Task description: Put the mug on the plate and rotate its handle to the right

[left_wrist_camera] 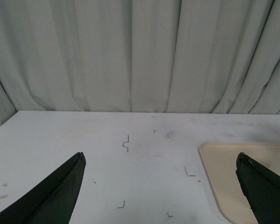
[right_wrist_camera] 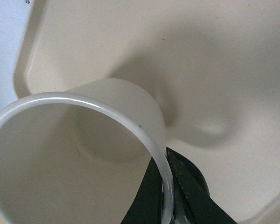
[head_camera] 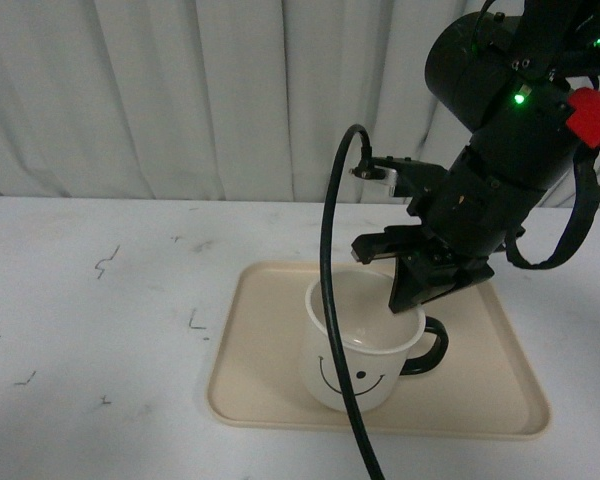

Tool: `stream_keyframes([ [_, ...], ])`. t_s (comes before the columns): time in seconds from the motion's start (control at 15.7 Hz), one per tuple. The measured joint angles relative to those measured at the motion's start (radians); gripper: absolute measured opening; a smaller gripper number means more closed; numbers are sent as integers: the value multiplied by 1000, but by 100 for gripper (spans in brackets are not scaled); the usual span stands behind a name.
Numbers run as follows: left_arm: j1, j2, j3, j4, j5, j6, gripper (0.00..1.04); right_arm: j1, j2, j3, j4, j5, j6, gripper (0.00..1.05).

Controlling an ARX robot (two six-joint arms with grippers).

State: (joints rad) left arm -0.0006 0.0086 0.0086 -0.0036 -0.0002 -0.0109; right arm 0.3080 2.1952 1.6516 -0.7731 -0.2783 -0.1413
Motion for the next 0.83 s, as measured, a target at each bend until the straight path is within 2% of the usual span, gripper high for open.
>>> stream_keyframes([
  [0.25,0,0,0,0,0,0,98,-35,34,90,-127,1,-231,3],
  [0.44,0,0,0,0,0,0,98,-49,63,127,-170,22,-322,3],
  [0.83,0,0,0,0,0,0,98,-47,114,163,-153,56,-304,3],
])
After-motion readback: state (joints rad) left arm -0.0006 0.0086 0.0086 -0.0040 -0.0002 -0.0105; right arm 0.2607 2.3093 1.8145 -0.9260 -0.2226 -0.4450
